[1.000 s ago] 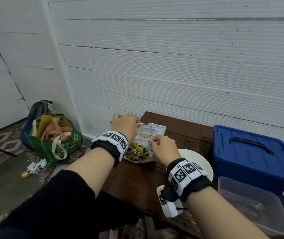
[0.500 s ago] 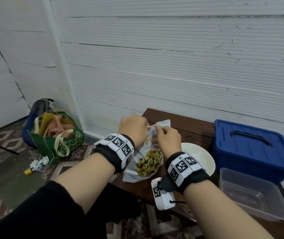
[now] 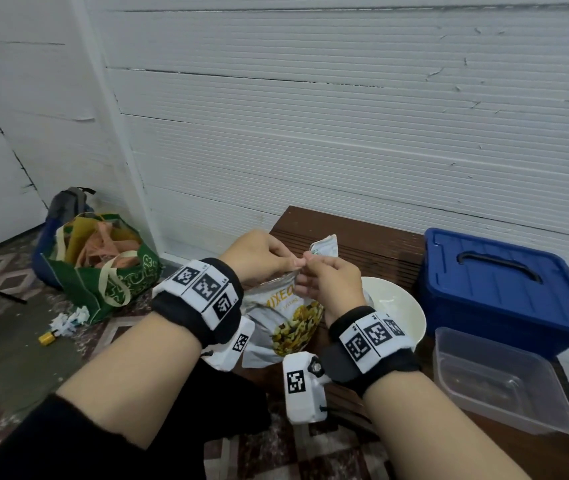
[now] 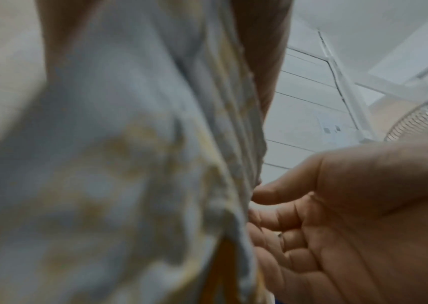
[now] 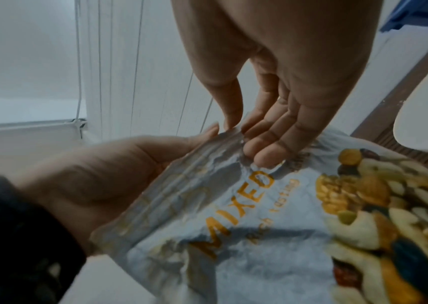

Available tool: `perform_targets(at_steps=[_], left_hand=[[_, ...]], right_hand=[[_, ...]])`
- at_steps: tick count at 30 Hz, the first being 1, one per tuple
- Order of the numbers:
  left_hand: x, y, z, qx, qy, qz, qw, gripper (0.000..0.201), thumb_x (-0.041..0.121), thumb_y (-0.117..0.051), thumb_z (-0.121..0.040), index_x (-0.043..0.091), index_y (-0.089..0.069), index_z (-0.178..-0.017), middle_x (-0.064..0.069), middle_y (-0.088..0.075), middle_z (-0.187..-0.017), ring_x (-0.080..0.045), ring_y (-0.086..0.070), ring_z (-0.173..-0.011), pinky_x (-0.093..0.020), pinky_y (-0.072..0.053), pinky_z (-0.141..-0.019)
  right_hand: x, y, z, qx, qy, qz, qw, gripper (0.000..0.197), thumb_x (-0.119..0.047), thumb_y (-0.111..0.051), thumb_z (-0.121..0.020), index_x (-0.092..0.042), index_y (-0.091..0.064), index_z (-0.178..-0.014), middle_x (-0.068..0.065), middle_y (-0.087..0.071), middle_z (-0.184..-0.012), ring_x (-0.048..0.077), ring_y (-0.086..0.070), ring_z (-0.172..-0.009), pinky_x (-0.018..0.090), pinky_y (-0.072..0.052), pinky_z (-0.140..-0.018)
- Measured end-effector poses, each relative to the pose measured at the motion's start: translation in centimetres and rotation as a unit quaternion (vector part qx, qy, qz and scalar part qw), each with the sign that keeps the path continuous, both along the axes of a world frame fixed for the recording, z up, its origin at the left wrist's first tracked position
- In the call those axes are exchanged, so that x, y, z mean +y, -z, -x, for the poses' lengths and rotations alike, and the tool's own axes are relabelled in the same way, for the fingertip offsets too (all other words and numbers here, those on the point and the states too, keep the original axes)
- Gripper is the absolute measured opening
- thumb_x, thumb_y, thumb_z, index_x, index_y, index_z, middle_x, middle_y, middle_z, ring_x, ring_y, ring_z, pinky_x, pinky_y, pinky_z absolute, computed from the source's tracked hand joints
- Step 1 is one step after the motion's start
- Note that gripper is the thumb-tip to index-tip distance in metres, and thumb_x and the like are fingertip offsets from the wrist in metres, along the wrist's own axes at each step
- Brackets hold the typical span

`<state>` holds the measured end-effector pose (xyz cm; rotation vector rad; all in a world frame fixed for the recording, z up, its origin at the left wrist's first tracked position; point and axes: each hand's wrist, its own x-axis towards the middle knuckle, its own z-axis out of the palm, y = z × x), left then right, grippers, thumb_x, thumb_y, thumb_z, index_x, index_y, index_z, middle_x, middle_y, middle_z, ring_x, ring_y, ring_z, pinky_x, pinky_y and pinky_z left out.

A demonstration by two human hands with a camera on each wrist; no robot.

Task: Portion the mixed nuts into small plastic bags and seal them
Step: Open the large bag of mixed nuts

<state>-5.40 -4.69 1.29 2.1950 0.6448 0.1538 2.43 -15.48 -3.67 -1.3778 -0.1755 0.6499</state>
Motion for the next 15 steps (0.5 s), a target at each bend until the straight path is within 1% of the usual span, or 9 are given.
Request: perform_targets(at_steps=[3,5,7,8,9,11,12,13,15], left_hand=[[0.0,0.2,0.1,-0.004,-0.008,0.049,0.999,0.010,0.031,-0.073,-0.082,0.022,-0.072,-0.078,-0.011,-0.074,-0.095,-0.019,-0.064,-0.083,-0.035,-0.052,-0.082],[0.1,0.7,0.1,-0.009,-0.015,0.066,0.998,0.009,0.025,-0.073,-0.083,0.023,-0.071,-0.075,-0.011,-0.074,-0.098,-0.017,-0.064,-0.086,-0.032,-0.051,-0.083],[0.2,1.0,0.0,-0.014,-0.018,0.092,0.996,0.011,0.018,-0.071,-0.085,0.022,-0.071,-0.075,-0.005,-0.073,-0.090,-0.013,-0.065,-0.084,-0.025,-0.052,-0.079],[0.3,1.1,-0.1,-0.019,-0.020,0.102,0.994,0.012,0.015,-0.070,-0.086,0.020,-0.071,-0.075,-0.001,-0.072,-0.083,-0.009,-0.066,-0.078,-0.021,-0.053,-0.073],[0.2,1.1,0.0,-0.024,-0.021,0.104,0.994,0.012,0.015,-0.070,-0.086,0.019,-0.071,-0.075,0.002,-0.071,-0.075,-0.002,-0.064,-0.067,-0.015,-0.051,-0.063],[-0.1,1.1,-0.1,-0.036,-0.029,0.082,0.996,0.010,0.017,-0.070,-0.086,0.018,-0.072,-0.076,0.009,-0.064,-0.061,0.008,-0.054,-0.046,-0.006,-0.038,-0.045],[-0.2,1.2,-0.1,-0.042,-0.033,0.065,0.996,0.010,0.019,-0.070,-0.086,0.018,-0.072,-0.076,0.011,-0.062,-0.059,0.009,-0.052,-0.043,-0.005,-0.034,-0.042],[-0.2,1.4,-0.2,-0.045,-0.033,0.052,0.997,0.010,0.019,-0.070,-0.085,0.019,-0.073,-0.076,0.011,-0.063,-0.061,0.008,-0.053,-0.048,-0.005,-0.035,-0.043],[-0.3,1.4,-0.2,-0.048,-0.035,0.034,0.998,0.014,0.018,-0.068,-0.085,0.022,-0.072,-0.073,0.008,-0.070,-0.075,0.002,-0.059,-0.066,-0.010,-0.043,-0.055]], right_hand=[[-0.2,0.1,-0.2,0.057,-0.007,-0.026,0.998,0.013,-0.010,-0.064,-0.090,-0.003,-0.062,-0.078,0.008,-0.062,-0.060,0.013,-0.059,-0.049,0.028,-0.056,-0.057],[-0.3,0.0,-0.1,0.091,-0.010,-0.047,0.995,0.013,-0.008,-0.063,-0.090,-0.002,-0.062,-0.078,0.004,-0.062,-0.053,0.011,-0.058,-0.046,0.025,-0.055,-0.053],[-0.4,-0.2,0.0,0.102,-0.007,-0.057,0.993,0.015,-0.007,-0.061,-0.091,-0.001,-0.061,-0.078,0.003,-0.060,-0.051,0.010,-0.057,-0.044,0.023,-0.055,-0.050],[-0.4,-0.3,0.0,0.096,-0.006,-0.051,0.994,0.015,-0.006,-0.061,-0.091,0.000,-0.061,-0.077,0.004,-0.060,-0.051,0.011,-0.057,-0.044,0.023,-0.054,-0.050],[-0.5,-0.4,0.1,0.087,-0.006,-0.041,0.995,0.016,-0.006,-0.062,-0.091,0.000,-0.062,-0.077,0.005,-0.060,-0.053,0.012,-0.057,-0.045,0.024,-0.054,-0.050],[-0.6,-0.7,0.1,0.063,-0.001,-0.014,0.998,0.015,-0.005,-0.064,-0.088,0.001,-0.063,-0.075,0.007,-0.060,-0.056,0.015,-0.056,-0.047,0.023,-0.054,-0.047],[-0.6,-0.8,0.0,0.055,0.004,-0.003,0.998,0.014,-0.004,-0.064,-0.086,0.001,-0.063,-0.073,0.007,-0.061,-0.057,0.015,-0.056,-0.048,0.022,-0.052,-0.046],[-0.6,-0.9,-0.1,0.052,0.008,0.006,0.999,0.015,-0.003,-0.064,-0.084,0.001,-0.063,-0.070,0.008,-0.061,-0.057,0.015,-0.057,-0.048,0.021,-0.051,-0.046],[-0.6,-1.2,-0.3,0.051,0.015,0.019,0.998,0.016,-0.002,-0.062,-0.084,0.001,-0.063,-0.068,0.008,-0.061,-0.056,0.015,-0.057,-0.048,0.020,-0.050,-0.049]])
